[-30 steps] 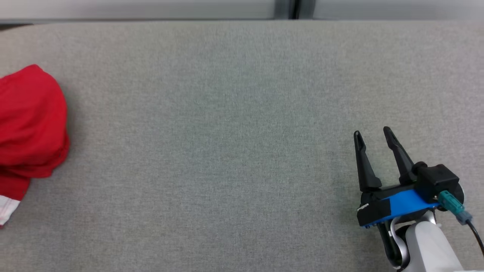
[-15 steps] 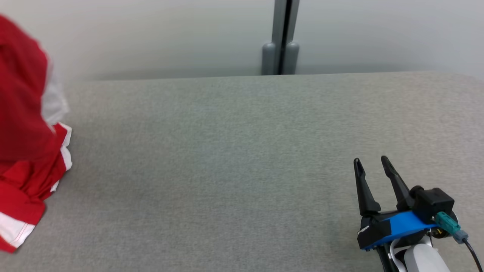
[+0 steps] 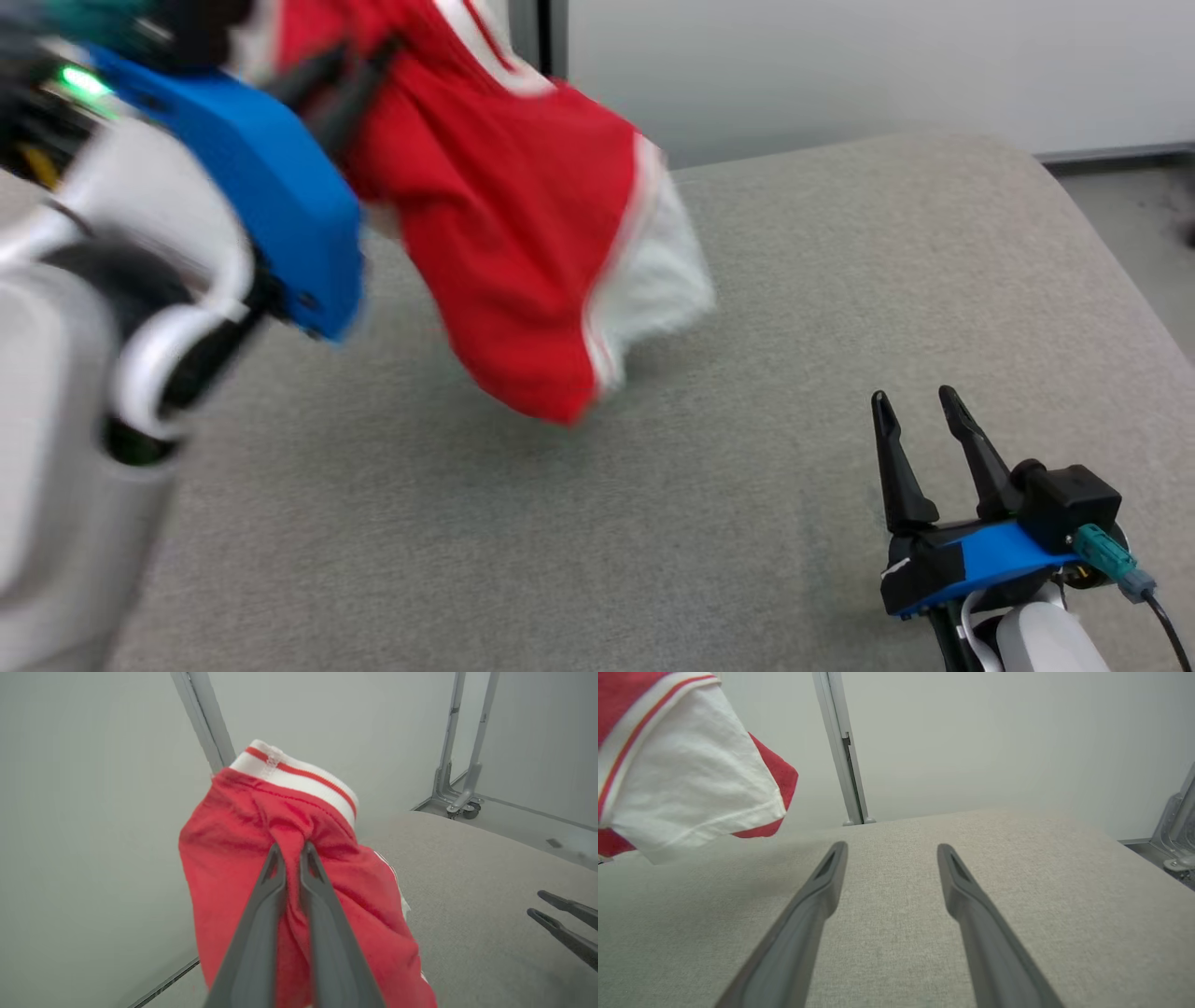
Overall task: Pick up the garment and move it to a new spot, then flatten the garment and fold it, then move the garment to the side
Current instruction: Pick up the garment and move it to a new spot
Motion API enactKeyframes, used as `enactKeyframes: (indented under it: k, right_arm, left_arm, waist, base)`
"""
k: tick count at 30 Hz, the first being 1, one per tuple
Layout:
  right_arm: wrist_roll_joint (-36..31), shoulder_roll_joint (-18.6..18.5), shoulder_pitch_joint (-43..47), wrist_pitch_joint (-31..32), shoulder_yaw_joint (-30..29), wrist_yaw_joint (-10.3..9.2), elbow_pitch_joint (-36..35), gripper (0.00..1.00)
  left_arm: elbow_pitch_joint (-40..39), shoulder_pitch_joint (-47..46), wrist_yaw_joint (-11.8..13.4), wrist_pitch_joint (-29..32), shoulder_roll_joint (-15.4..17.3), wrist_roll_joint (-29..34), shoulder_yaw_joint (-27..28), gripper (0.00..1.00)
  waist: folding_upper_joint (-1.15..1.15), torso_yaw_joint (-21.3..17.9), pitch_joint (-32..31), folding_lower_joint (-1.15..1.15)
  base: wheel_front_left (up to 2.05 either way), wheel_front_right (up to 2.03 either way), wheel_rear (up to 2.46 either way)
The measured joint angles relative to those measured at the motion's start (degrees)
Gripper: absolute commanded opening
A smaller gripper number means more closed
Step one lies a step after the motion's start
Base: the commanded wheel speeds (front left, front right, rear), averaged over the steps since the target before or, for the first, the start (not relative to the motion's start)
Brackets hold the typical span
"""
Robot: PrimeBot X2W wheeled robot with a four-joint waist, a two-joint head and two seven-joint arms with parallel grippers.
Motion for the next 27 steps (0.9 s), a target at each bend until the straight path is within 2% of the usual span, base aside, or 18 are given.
enactKeyframes:
  k: [5, 8, 11, 12, 13, 14, 18, 21, 27]
  right_arm:
    - [1.38, 0.01, -0.29, -0.05, 0.88, 0.00, 0.09, 1.00]
    - [2.11, -0.02, -0.54, -0.20, 1.59, -0.01, 0.18, 1.00]
    - [2.74, -0.01, -1.21, -0.29, 2.09, -0.01, 0.52, 1.00]
    - [2.79, -0.01, -1.29, -0.30, 2.13, -0.01, 0.67, 1.00]
    - [2.82, 0.00, -1.36, -0.31, 2.11, 0.00, 0.81, 1.00]
    - [2.82, -0.01, -1.49, -0.33, 2.11, -0.01, 0.90, 1.00]
    - [2.41, 0.01, -1.65, -0.40, 1.87, 0.00, 1.11, 1.00]
    - [1.31, 0.00, -1.17, -0.44, 1.22, 0.00, 0.83, 1.00]
    - [-0.74, 0.00, 1.22, 0.81, -0.60, -0.01, -0.56, 1.00]
  left_arm:
    - [5.42, 6.72, 0.51, -4.50, -4.69, 1.31, -5.16, 0.00]
    - [11.20, 9.93, 0.92, -9.59, -6.65, 2.42, -6.38, 0.00]
    - [20.08, 13.61, 0.60, -18.37, -8.97, 4.11, -7.55, 0.00]
    - [22.15, 14.17, 0.70, -21.59, -9.69, 4.79, -7.47, 0.51]
    - [24.35, 14.68, 1.05, -24.29, -10.43, 5.11, -7.26, 0.82]
    - [26.26, 15.47, 1.32, -26.52, -11.29, 5.08, -7.08, 1.00]
    - [32.74, 19.53, 1.91, -33.63, -14.39, 4.01, -6.80, 1.00]
    - [34.09, 20.92, 0.53, -40.10, -16.28, 2.87, -6.04, 1.00]
    - [34.72, 26.30, -0.07, -51.03, -16.49, 1.99, -3.83, 1.00]
  waist:
    - [0.00, -3.27, 1.79, 0.01]
    - [0.00, -4.74, 2.77, 0.01]
    - [0.00, -5.85, 3.76, 0.01]
    - [0.00, -5.93, 3.88, 0.01]
    - [0.00, -5.94, 3.92, 0.01]
    - [0.00, -5.94, 3.98, 0.01]
    - [0.00, -5.21, 3.51, 0.01]
    - [0.00, -3.67, 2.52, 0.01]
    - [0.00, -0.51, 0.61, 0.01]
  base:
    - [0.00, 0.00, 0.00]
    - [0.00, 0.00, 0.00]
    - [0.00, 0.00, 0.00]
    - [0.00, 0.00, 0.00]
    - [0.00, 0.00, 0.00]
    - [0.00, 0.00, 0.00]
    - [0.00, 0.00, 0.00]
    - [0.00, 0.00, 0.00]
    - [0.00, 0.00, 0.00]
